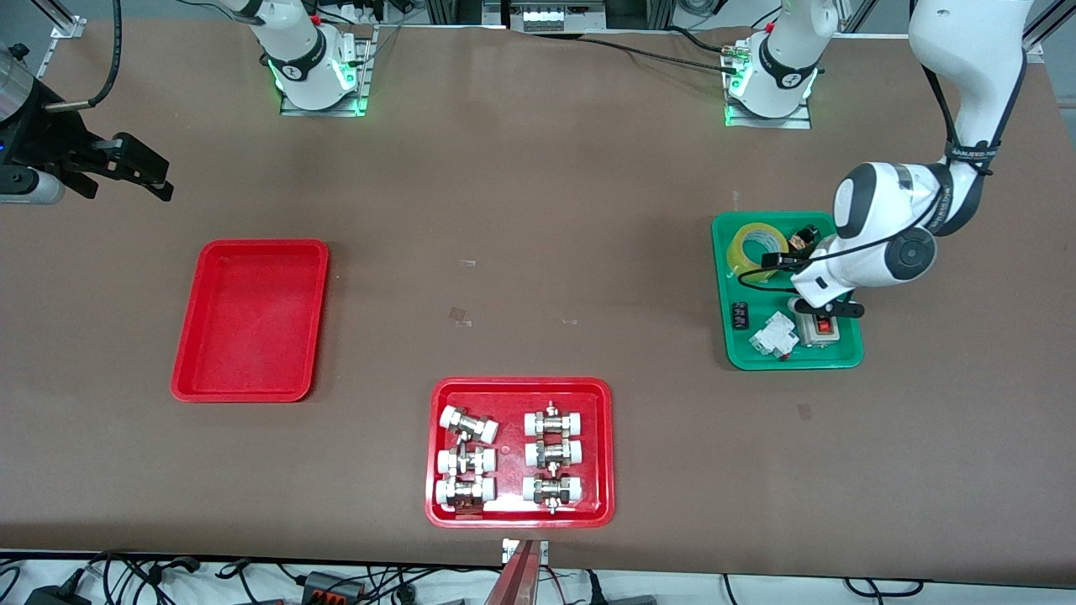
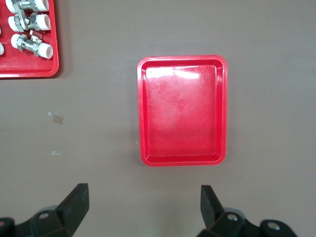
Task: Left arm passes tape to right arm into tray
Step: 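Lower the left gripper onto the yellow tape roll in the green tray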
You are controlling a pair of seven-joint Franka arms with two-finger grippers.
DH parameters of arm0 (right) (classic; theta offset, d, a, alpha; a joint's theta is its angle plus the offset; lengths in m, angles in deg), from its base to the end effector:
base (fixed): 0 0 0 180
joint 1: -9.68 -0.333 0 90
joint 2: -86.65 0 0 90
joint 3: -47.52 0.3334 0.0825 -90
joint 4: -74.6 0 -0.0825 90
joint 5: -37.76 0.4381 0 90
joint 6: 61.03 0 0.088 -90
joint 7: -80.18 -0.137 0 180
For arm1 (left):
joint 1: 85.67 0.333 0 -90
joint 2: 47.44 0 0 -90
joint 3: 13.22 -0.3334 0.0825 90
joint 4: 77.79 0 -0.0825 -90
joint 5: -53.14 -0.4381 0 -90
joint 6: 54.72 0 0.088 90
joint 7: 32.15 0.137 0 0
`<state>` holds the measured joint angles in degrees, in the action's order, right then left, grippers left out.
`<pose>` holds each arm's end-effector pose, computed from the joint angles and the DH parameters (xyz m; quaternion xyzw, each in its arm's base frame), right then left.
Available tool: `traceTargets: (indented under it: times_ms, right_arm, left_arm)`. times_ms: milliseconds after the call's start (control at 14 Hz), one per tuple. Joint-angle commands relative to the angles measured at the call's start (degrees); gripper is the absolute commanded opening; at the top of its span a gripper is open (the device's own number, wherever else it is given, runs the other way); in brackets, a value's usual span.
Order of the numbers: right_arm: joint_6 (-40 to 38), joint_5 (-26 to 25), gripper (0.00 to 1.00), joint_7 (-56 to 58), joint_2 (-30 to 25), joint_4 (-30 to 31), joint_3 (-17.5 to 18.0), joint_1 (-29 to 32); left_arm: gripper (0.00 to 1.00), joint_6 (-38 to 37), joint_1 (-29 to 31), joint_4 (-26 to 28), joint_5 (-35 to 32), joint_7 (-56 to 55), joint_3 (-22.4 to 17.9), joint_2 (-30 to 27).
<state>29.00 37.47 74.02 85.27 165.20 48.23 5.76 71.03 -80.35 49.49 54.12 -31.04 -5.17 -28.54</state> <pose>0.5994 0.0479 0.6210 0.9999 -0.0134 0.0073 0.0020 0.5328 -0.0309 0.1464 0.9836 -0.0271 -0.1762 0.0265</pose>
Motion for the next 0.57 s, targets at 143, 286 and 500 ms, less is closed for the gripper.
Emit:
traceTargets:
  times_ms: [143, 286, 500]
  right_arm:
    - [-0.9, 0.0, 1.00, 0.0, -0.3, -0.5, 0.2, 0.1]
    - [-0.9, 0.0, 1.00, 0.0, -0.3, -0.5, 0.3, 0.1]
    - [-0.9, 0.0, 1.00, 0.0, -0.3, -0.5, 0.2, 0.1]
  left_arm:
    - [0.70, 0.7, 0.2, 3.1, 0.6, -0.4, 0.6, -2.3]
    - [0.38, 0.7, 0.2, 3.2, 0.6, -0.2, 0.7, -2.2]
    - [0.11, 0.7, 0.2, 3.0, 0.5, 0.6, 0.7, -2.1]
